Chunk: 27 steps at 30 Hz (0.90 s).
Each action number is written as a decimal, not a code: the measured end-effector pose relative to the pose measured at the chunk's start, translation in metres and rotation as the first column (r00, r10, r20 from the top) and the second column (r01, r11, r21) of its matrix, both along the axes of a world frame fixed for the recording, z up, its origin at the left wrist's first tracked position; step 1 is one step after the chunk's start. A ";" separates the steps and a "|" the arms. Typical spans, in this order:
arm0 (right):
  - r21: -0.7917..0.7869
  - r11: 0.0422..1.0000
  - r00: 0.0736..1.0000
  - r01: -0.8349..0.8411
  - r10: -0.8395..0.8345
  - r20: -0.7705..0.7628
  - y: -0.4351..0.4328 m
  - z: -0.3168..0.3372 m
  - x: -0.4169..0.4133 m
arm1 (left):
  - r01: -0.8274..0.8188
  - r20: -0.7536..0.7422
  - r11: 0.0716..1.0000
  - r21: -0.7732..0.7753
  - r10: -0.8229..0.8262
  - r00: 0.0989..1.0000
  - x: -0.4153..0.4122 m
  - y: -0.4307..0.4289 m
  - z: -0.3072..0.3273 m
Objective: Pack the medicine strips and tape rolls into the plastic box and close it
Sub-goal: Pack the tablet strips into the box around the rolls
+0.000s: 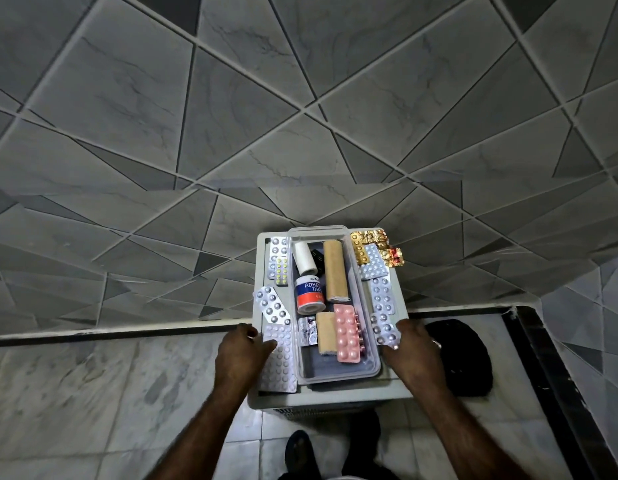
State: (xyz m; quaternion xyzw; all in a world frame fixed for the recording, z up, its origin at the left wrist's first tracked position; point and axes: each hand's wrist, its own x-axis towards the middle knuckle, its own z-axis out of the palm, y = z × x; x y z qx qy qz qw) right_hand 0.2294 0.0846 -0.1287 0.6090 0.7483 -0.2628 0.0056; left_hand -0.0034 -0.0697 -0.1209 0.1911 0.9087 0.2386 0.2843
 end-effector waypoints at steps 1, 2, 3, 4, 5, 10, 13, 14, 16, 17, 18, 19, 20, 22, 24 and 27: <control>0.004 1.000 1.000 0.002 -0.002 0.007 0.000 0.000 -0.001 | 0.032 -0.006 0.999 -0.015 -0.032 0.999 0.004 -0.001 -0.003; 0.002 1.000 1.000 0.007 -0.007 0.009 0.000 0.000 -0.003 | 0.055 -0.012 0.998 -0.023 -0.055 0.998 0.007 -0.002 -0.005; -0.002 1.000 1.000 0.007 -0.007 0.009 0.000 0.000 -0.005 | 0.069 -0.022 0.997 -0.028 -0.069 0.997 0.011 -0.002 -0.008; -0.008 1.000 1.000 0.006 -0.006 0.008 0.001 0.001 -0.007 | 0.079 -0.033 0.996 -0.037 -0.080 0.996 0.014 -0.002 -0.009; -0.016 1.000 1.000 0.009 -0.009 0.005 0.001 0.001 -0.008 | 0.094 -0.048 0.994 -0.047 -0.096 0.994 0.018 -0.001 -0.010; -0.060 0.992 0.990 0.113 -0.118 -0.076 0.004 0.003 -0.008 | 0.097 -0.066 0.994 -0.048 -0.100 0.993 0.022 0.002 -0.010; -0.121 0.976 0.968 0.179 -0.197 -0.157 0.008 0.003 -0.006 | 0.052 -0.004 0.998 -0.019 -0.053 0.999 0.018 0.003 -0.007; -0.147 0.968 0.955 0.205 -0.231 -0.185 0.008 0.004 -0.006 | 0.033 0.018 0.999 -0.013 -0.032 0.999 0.016 0.003 -0.006; -0.188 0.948 0.926 0.256 -0.296 -0.236 0.009 0.006 -0.005 | -0.025 0.086 1.000 0.015 0.023 0.996 0.009 0.002 -0.008; -0.202 0.942 0.913 0.269 -0.316 -0.257 0.010 0.008 -0.004 | -0.060 0.134 0.998 0.033 0.055 0.989 0.006 0.000 -0.009; -0.214 0.938 0.904 0.272 -0.325 -0.277 0.010 0.009 -0.003 | -0.095 0.179 0.994 0.054 0.085 0.980 0.002 -0.001 -0.011; -0.220 0.937 0.896 0.271 -0.329 -0.298 0.011 0.011 -0.002 | -0.126 0.225 0.989 0.070 0.108 0.968 -0.001 -0.002 -0.012; -0.218 0.936 0.888 0.275 -0.334 -0.316 0.013 0.012 -0.002 | -0.152 0.270 0.985 0.084 0.124 0.955 -0.004 -0.003 -0.012; -0.197 0.938 0.877 0.284 -0.337 -0.343 0.015 0.015 -0.003 | -0.191 0.358 0.975 0.109 0.141 0.923 -0.010 -0.004 -0.007; -0.183 0.937 0.863 0.297 -0.345 -0.369 0.016 0.019 -0.004 | -0.227 0.428 0.966 0.122 0.155 0.890 -0.017 -0.005 0.001; -0.199 0.927 0.822 0.317 -0.373 -0.430 0.019 0.027 -0.007 | -0.252 0.446 0.953 0.169 0.154 0.881 -0.028 -0.006 0.014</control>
